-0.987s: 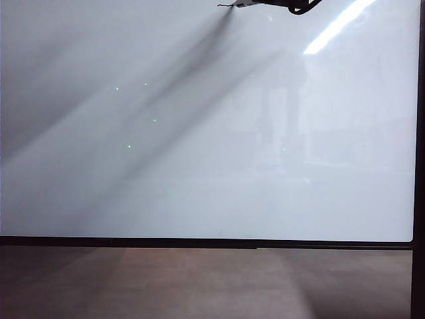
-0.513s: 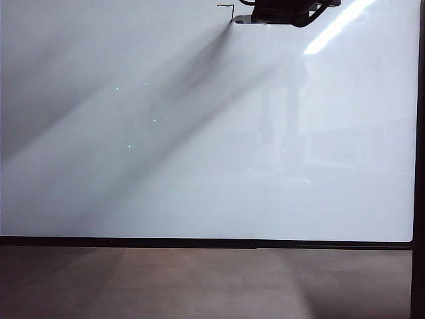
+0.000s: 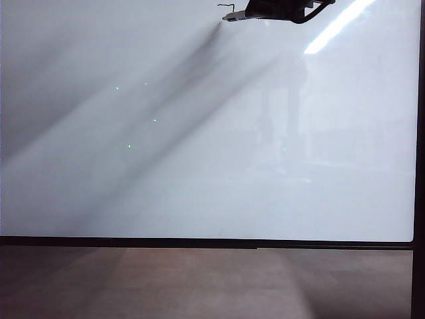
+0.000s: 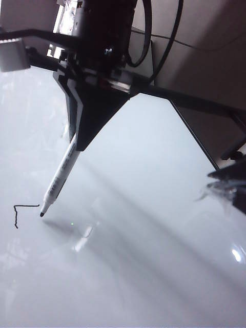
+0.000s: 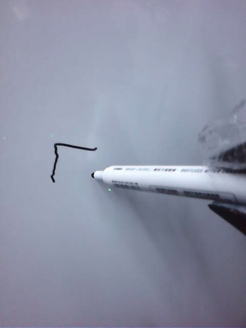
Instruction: Reach to the right to find the marker pen, pick it up, and write the number 3 on the whiteboard.
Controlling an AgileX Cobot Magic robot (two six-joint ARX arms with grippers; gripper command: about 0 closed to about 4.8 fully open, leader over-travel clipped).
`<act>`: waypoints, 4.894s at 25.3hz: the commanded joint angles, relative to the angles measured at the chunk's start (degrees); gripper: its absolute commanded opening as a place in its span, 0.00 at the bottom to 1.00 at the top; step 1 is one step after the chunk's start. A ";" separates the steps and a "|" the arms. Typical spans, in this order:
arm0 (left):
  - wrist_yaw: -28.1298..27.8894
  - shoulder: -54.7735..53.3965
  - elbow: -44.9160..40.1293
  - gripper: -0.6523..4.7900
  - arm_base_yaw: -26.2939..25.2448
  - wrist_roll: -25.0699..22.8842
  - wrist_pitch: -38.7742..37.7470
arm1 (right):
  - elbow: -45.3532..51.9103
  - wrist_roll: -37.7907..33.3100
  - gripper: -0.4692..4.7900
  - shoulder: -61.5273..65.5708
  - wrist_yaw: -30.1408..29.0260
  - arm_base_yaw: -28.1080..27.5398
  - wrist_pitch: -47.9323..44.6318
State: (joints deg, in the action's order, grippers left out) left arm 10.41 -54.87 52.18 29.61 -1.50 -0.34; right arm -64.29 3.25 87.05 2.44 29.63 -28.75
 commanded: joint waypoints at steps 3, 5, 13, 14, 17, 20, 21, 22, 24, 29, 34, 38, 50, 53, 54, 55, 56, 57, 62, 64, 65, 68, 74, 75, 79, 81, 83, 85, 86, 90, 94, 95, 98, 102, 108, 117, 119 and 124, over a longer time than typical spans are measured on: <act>0.35 0.22 0.26 0.11 -0.04 -0.22 0.00 | -0.15 -0.04 0.18 1.55 -1.14 0.11 -4.33; 0.35 0.22 0.26 0.11 -0.04 -0.22 -0.11 | -0.15 -0.02 0.18 1.92 -1.11 0.11 -4.63; 0.33 0.22 0.26 0.11 -0.04 -0.22 -0.44 | -0.17 0.02 0.18 2.34 0.02 0.04 -5.49; 0.33 0.20 0.26 0.11 -0.04 -0.22 -0.44 | -0.17 0.02 0.18 2.34 0.81 0.04 -5.49; 0.33 0.20 0.26 0.11 -0.04 -0.22 -0.44 | -0.17 0.02 0.18 2.34 1.68 0.04 -5.44; 0.33 0.22 0.26 0.11 -0.04 -0.22 -0.44 | -0.17 0.00 0.18 2.34 1.62 0.04 -5.51; 0.33 0.22 0.26 0.11 -0.04 -0.22 -0.44 | -0.17 0.02 0.18 2.34 1.60 0.04 -5.49; 0.33 0.22 0.26 0.11 -0.04 -0.22 -0.46 | -0.17 0.02 0.18 2.34 1.62 0.04 -5.42; 0.33 0.20 0.26 0.11 -0.04 -0.22 -0.46 | -0.17 0.00 0.18 2.34 2.19 0.04 -5.33; 0.33 0.22 0.26 0.11 -0.04 -0.22 -0.46 | -0.17 -0.02 0.18 2.16 5.20 0.04 -3.76; 0.33 0.22 0.26 0.11 -0.04 -0.22 -0.57 | -0.15 -0.02 0.18 1.57 5.81 0.09 -2.32; 0.33 0.22 0.26 0.11 -0.04 -0.22 -0.92 | -0.13 0.00 0.18 0.48 8.17 0.09 -0.59; 0.35 0.20 0.26 0.11 -0.04 -0.22 -0.90 | -0.15 -0.02 0.18 -0.07 7.96 0.09 0.63; 0.33 0.20 0.26 0.11 -0.04 -0.22 -0.90 | -0.15 -0.04 0.18 -0.07 7.91 0.09 2.23; 0.33 0.20 0.26 0.11 -0.04 -0.22 -0.92 | -0.15 -0.04 0.18 -0.07 7.87 0.09 2.78; 0.33 0.20 0.26 0.11 -0.04 -0.22 -0.92 | -0.13 -0.09 0.18 -0.07 7.74 0.09 3.72; 0.33 0.20 0.26 0.11 -0.04 -0.22 -0.92 | -0.13 -0.24 0.18 -0.07 7.74 0.11 4.13; 0.33 0.20 0.26 0.11 -0.04 -0.22 -0.92 | -0.13 -0.24 0.18 -0.07 7.72 0.11 4.81; 0.33 0.20 0.26 0.11 -0.04 -0.24 -0.92 | -0.13 -0.24 0.18 -0.07 7.26 0.11 6.49; 0.33 0.20 0.26 0.11 -0.04 -0.24 -0.92 | -0.13 -0.24 0.18 0.04 6.45 0.09 6.99; 0.33 0.20 0.26 0.11 -0.04 -0.22 -0.92 | -0.13 -0.24 0.18 0.04 6.47 0.09 7.10; 0.33 0.20 0.26 0.11 -0.04 -0.22 -0.94 | -0.15 -0.24 0.18 -0.02 6.45 0.11 7.02; 0.33 0.20 0.26 0.11 -0.04 -0.22 -1.49 | -0.15 -0.24 0.18 -0.90 1.84 0.11 6.99; 0.33 0.20 0.26 0.11 -0.04 -0.22 -1.57 | -0.15 -0.24 0.18 -0.87 0.74 0.11 6.84; 0.35 0.22 0.26 0.11 -0.04 -0.22 -1.81 | -0.13 -0.20 0.18 -0.59 -0.04 0.11 6.29; 0.35 0.22 0.26 0.11 -0.04 -0.22 -1.79 | -0.13 -0.17 0.18 -0.33 -0.04 0.11 5.38; 0.33 0.22 0.26 0.11 -0.04 -0.22 -1.79 | -0.13 -0.15 0.18 0.17 -0.07 0.09 3.56; 0.35 0.35 0.26 0.11 -0.04 -0.22 -1.79 | -0.13 -0.17 0.18 0.96 -0.15 0.09 1.75; 0.35 0.35 0.26 0.11 -0.04 -0.22 -1.75 | -0.17 -0.15 0.18 1.33 -0.52 0.09 1.31; 0.33 0.57 0.26 0.11 -0.04 -0.24 -1.73 | -0.13 -0.17 0.18 2.40 -1.18 0.09 0.24; 0.33 0.57 0.26 0.11 -0.04 -0.24 -1.73 | -0.13 -0.20 0.18 2.99 -1.25 0.11 -0.26; 0.33 0.57 0.26 0.11 -0.04 -0.22 -1.73 | -0.13 -0.20 0.18 3.02 -1.09 0.11 -0.26; 0.33 0.57 0.26 0.11 -0.04 -0.24 -1.75 | -0.13 -0.20 0.18 3.02 -0.87 0.11 -0.28; 0.33 0.57 0.26 0.11 -0.04 -0.24 -1.75 | -0.13 -0.20 0.18 3.02 -0.44 0.09 -0.20; 0.33 0.57 0.26 0.11 -0.04 -0.24 -1.75 | -0.13 -0.22 0.18 2.99 0.94 0.11 -0.07; 0.33 0.57 0.26 0.11 -0.04 -0.26 -1.75 | -0.13 -0.24 0.18 2.91 3.61 0.11 0.83; 0.33 0.57 0.26 0.11 -0.04 -0.26 -1.75 | -0.13 -0.24 0.18 2.91 4.13 0.11 1.11; 0.31 0.57 0.26 0.11 -0.04 -1.36 -1.75 | -0.13 -0.28 0.18 2.89 4.70 0.11 2.25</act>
State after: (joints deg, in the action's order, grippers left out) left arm 10.46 -54.50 52.21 29.61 -1.74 -2.59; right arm -64.23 3.27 90.21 5.02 29.93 -26.63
